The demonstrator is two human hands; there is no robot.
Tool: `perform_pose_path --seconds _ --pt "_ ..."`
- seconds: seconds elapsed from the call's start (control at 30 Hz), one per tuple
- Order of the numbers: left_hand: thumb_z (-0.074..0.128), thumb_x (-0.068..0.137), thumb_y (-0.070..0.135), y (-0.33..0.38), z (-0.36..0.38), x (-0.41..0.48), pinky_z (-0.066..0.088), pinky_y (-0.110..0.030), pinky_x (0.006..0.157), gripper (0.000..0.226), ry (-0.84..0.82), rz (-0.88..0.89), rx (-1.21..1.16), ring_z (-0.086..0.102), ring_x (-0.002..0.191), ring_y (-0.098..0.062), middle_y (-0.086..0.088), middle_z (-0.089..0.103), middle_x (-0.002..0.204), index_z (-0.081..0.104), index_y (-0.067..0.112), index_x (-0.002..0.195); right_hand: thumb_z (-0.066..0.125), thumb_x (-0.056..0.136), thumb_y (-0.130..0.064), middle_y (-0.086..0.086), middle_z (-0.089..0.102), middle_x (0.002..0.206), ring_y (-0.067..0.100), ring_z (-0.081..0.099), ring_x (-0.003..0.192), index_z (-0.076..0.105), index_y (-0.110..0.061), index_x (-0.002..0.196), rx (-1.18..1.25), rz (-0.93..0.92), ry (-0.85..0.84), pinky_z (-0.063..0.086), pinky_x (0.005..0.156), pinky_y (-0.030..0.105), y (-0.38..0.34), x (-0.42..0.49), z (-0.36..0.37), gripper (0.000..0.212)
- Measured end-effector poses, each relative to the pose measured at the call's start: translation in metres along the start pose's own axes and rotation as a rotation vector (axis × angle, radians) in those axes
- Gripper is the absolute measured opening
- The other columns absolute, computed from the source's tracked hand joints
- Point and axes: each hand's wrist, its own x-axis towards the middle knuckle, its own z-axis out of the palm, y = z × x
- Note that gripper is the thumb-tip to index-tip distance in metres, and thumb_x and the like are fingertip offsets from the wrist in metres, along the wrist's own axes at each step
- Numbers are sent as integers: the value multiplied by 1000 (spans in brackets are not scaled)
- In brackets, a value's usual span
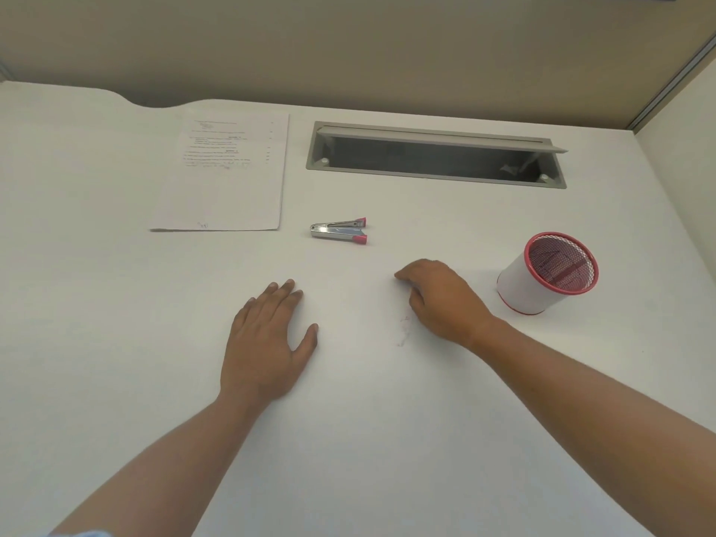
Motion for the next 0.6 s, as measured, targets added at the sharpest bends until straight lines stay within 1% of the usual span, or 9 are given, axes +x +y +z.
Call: perform_pose_path --seconds 0.03,0.1,0.2,0.33,0.43,0.5,0.57,0.6 --pt "39 92 56 0 0 0 17 -35 123 60 -1 -1 0 31 149 -13 10 41 157 49 24 142 43 87 0 6 56 135 25 47 123 56 -11 132 -21 8 -22 38 104 32 -2 8 -1 47" --pt "39 92 56 0 0 0 17 -34 123 60 -5 -3 2 30 149 -12 10 41 157 49 25 143 40 85 4 7 50 138 28 43 124 49 -12 138 -75 19 -55 39 104 38 -6 22 -1 56" --pt "40 93 56 -1 0 0 18 -35 123 60 -1 -2 4 30 149 -12 10 41 157 49 25 143 38 84 8 7 48 136 29 43 120 49 -13 139 -170 -30 -86 40 100 40 -11 31 -1 60" --pt "39 92 56 0 0 0 17 -35 123 61 -3 -6 0 30 149 -12 10 41 157 49 24 143 43 88 6 9 56 129 31 48 116 58 -7 130 -205 -191 -70 43 96 42 -11 8 -1 47" --pt "38 92 57 1 0 0 16 -34 123 62 -5 -8 3 30 149 -12 10 40 158 49 25 143 49 90 0 9 62 116 30 54 104 63 -9 123 -205 -287 -67 48 88 41 -7 -31 1 37" --pt "38 92 57 1 -1 0 16 -34 123 62 -5 -9 6 30 149 -12 10 40 158 48 24 144 48 87 3 6 63 110 28 56 99 66 -12 119 -153 -266 -101 49 85 37 -4 -48 2 39" --pt "38 92 57 1 -1 1 15 -34 123 62 -10 -8 9 30 150 -13 10 40 158 48 24 144 48 86 4 4 66 108 25 59 98 69 -13 114 -48 -160 -92 49 85 35 -3 -50 -2 39" --pt "38 92 57 1 -1 0 16 -34 123 62 -10 -9 9 30 150 -13 10 40 158 48 24 144 51 86 1 4 67 106 23 62 96 70 -13 110 1 -97 -63 50 85 33 -2 -47 -4 34"
